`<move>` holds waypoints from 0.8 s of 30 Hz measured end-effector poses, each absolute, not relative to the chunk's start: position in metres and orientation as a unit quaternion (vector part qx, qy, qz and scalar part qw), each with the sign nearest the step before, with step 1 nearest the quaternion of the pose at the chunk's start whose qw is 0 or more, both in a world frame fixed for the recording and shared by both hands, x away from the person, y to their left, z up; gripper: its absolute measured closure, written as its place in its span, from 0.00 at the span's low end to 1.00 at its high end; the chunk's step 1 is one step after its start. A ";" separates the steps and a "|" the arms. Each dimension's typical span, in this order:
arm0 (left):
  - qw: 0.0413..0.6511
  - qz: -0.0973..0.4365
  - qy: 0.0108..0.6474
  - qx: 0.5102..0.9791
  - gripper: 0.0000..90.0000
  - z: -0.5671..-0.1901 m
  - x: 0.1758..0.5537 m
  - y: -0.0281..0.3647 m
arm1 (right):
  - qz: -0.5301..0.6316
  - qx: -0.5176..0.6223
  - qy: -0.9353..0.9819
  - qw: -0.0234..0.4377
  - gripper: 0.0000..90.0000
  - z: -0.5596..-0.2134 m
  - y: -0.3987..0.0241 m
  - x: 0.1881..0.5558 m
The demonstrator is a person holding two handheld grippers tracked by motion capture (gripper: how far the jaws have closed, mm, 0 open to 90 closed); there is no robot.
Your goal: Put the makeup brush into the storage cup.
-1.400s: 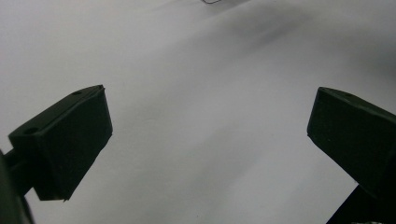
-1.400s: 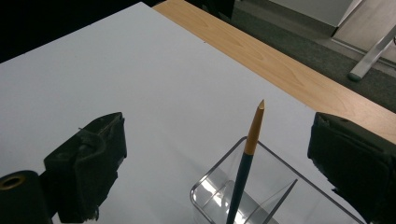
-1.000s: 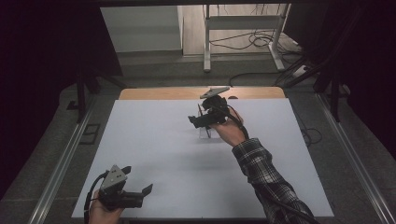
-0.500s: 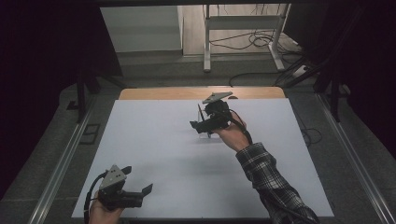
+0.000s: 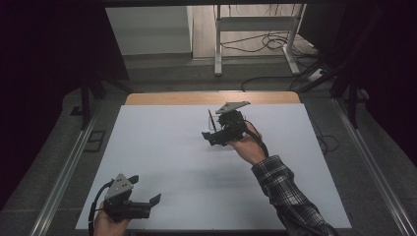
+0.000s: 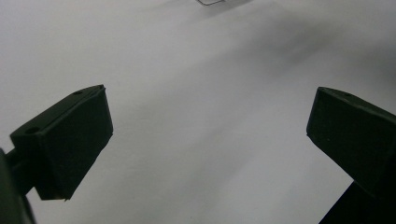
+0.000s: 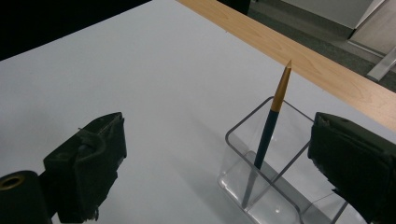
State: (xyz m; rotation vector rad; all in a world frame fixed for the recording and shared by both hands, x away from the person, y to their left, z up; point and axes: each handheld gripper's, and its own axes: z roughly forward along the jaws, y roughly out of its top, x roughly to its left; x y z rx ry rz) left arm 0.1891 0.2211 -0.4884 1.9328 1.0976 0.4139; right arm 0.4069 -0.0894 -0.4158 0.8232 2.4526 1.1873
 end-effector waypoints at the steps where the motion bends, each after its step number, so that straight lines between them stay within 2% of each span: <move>1: 0.426 0.166 0.439 0.773 0.01 -0.488 0.189 0.221 | 0.413 0.286 0.852 0.147 0.05 -0.416 -0.089 0.407; 24: 0.422 0.159 0.441 0.776 0.01 -0.489 0.190 0.220 | 0.422 0.281 0.852 0.133 0.04 -0.420 -0.102 0.385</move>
